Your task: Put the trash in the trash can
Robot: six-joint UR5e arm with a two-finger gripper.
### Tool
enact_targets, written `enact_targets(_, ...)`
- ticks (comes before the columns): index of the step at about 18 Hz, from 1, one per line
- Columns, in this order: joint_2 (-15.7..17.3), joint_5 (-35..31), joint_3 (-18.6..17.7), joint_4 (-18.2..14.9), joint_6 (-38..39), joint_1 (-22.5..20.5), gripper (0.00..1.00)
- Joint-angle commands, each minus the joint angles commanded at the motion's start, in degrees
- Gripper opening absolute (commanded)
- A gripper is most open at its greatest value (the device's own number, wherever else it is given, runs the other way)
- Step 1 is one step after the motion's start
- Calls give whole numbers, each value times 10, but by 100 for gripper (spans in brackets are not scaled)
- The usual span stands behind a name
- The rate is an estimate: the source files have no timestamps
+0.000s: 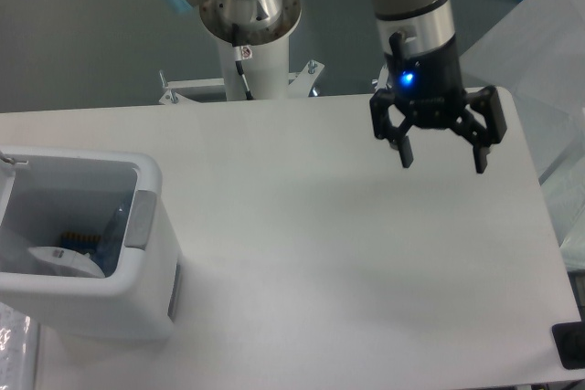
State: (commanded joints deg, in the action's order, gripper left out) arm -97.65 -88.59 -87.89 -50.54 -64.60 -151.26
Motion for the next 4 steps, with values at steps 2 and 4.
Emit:
enact_targets(2,0,1,0,-1,0,-1,100)
enact_targets(4,0,2,0,-1,0,-1,100)
